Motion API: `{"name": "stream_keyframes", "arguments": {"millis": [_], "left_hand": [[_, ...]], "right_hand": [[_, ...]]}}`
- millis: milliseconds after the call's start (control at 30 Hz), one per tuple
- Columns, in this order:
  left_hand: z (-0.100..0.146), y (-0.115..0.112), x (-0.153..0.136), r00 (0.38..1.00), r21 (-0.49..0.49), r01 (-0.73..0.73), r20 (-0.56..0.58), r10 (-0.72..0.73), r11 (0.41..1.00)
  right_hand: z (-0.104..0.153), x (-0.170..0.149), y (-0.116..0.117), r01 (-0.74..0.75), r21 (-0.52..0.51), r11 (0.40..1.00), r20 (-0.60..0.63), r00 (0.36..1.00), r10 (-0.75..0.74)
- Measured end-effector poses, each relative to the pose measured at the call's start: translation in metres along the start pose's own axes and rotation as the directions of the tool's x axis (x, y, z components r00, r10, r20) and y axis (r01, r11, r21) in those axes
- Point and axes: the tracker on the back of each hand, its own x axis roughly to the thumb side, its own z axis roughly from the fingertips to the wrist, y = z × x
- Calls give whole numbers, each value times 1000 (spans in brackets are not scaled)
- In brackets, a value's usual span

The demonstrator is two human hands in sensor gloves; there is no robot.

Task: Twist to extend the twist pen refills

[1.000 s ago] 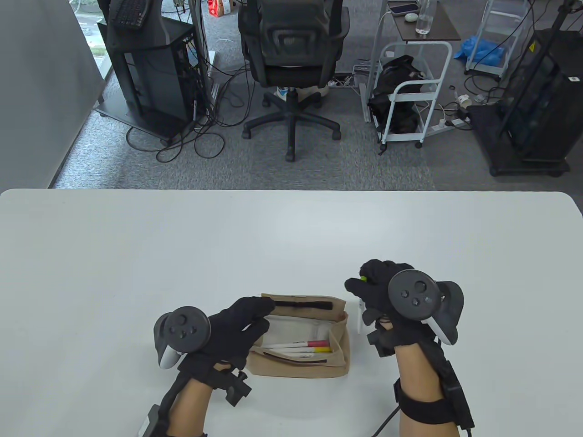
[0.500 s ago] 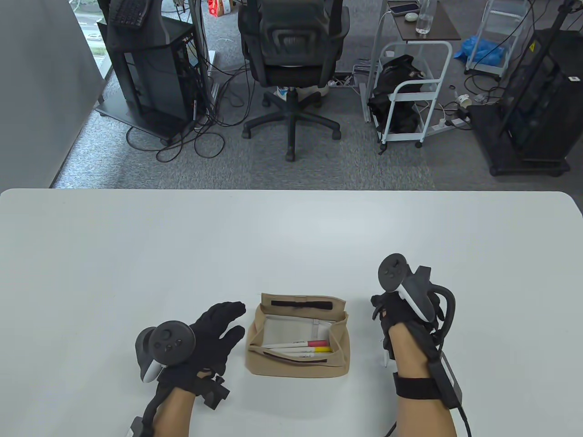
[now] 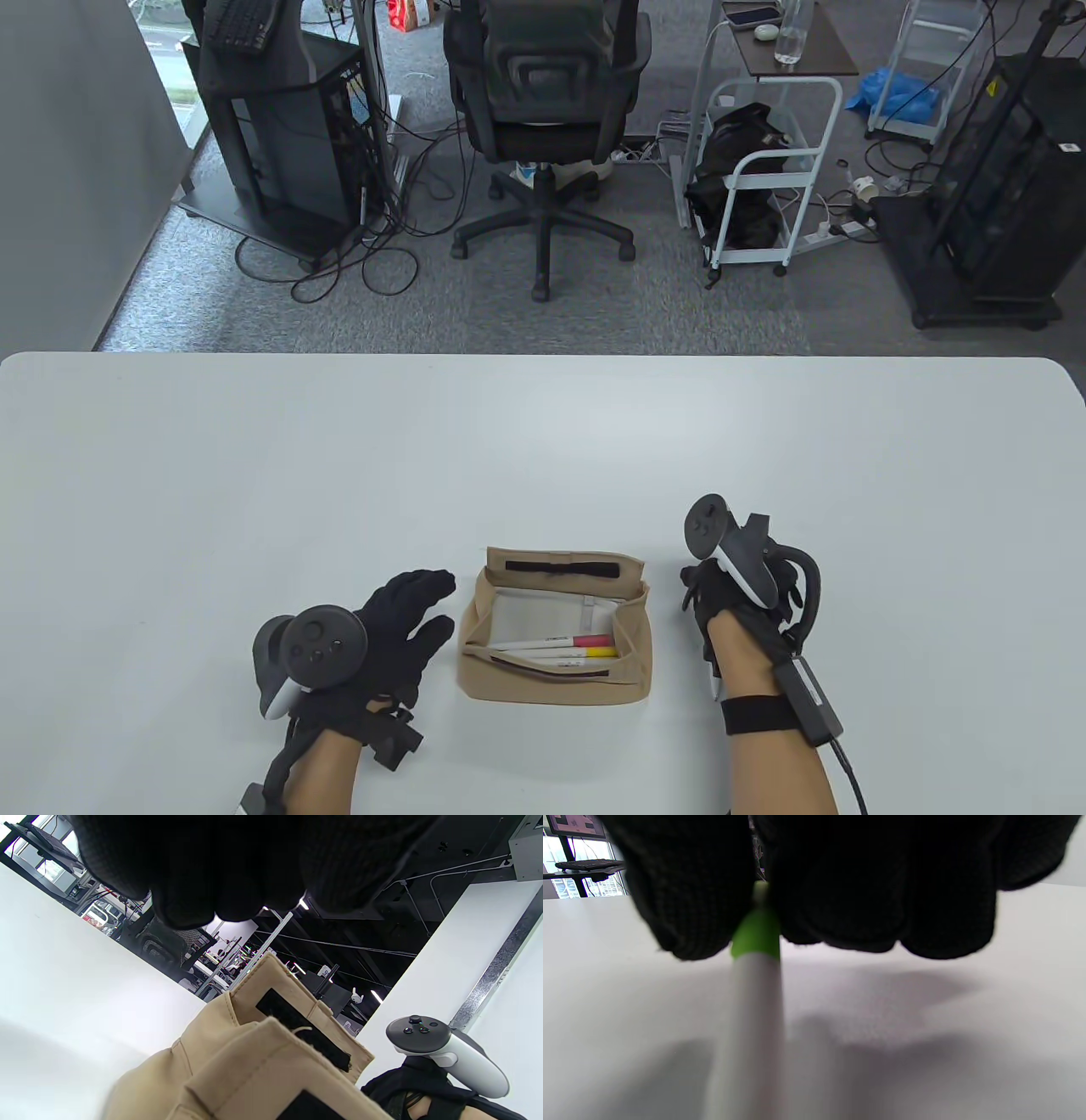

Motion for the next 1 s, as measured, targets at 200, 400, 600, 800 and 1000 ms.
{"name": "stream_keyframes", "arguments": {"millis": [200,400,600,800,1000], "left_hand": [[1,-1,0,1000,-9,6,-7,-6,1000],[1,-1,0,1000,-19,17,-13,-17,1000],[1,-2,0,1000,-29,25,-18,-26,999],[0,-3,1,999,-36,32,-19,-33,999],[0,-4,2,999,-39,33,-11,-34,999]], "right_hand": [[-4,-2,10,1,41,999,-14,1000,0],[-6,-3,17,4,73,997,-23,1000,-3],[-6,-4,17,9,81,997,-27,1000,-6],[-7,-5,16,21,100,995,-33,999,-17],[5,-6,-24,131,7,991,-3,991,-131]]}}
